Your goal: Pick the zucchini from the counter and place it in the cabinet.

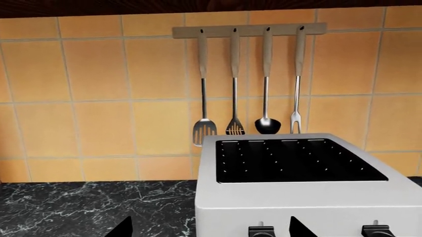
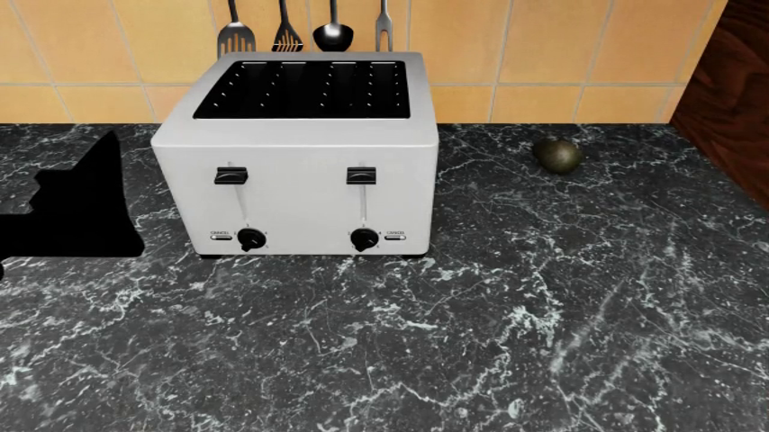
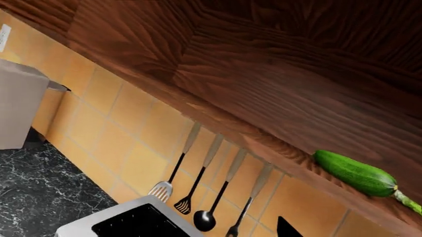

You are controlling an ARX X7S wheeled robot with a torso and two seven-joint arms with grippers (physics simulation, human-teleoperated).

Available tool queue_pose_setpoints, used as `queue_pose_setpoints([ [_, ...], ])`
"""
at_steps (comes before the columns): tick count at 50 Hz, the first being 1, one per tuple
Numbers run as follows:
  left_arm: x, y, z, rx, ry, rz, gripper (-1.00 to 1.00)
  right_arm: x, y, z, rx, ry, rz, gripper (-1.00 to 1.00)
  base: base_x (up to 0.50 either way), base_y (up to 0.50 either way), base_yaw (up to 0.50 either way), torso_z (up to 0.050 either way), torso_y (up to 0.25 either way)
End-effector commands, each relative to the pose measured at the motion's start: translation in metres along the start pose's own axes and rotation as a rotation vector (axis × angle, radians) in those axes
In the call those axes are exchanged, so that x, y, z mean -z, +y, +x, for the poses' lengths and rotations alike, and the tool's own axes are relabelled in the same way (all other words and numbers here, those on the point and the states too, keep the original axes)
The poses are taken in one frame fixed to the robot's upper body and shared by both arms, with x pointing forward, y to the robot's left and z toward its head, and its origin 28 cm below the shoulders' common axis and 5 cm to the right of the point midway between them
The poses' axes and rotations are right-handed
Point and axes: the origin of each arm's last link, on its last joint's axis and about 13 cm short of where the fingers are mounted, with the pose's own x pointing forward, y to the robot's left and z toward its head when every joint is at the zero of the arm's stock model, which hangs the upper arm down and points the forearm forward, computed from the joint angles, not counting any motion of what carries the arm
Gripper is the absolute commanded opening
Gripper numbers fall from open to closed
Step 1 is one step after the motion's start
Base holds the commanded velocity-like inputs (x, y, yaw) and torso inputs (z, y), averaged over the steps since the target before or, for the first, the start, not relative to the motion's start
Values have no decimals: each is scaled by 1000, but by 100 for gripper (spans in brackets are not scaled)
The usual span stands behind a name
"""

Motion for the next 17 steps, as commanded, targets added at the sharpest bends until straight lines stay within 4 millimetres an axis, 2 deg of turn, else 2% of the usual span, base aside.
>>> queue_pose_setpoints([
  [1, -2, -3, 2, 23, -8, 9, 100, 31, 17, -10, -79, 8, -12, 100, 0, 0, 0, 0, 0],
  [11, -1, -4, 1, 37, -10, 7, 100, 59, 23, -3, -83, -15, -2, 100, 0, 0, 0, 0, 0],
  [17, -2, -5, 1, 40, -14, 10, 100, 69, 28, -6, -76, -40, -8, 100, 0, 0, 0, 0, 0],
])
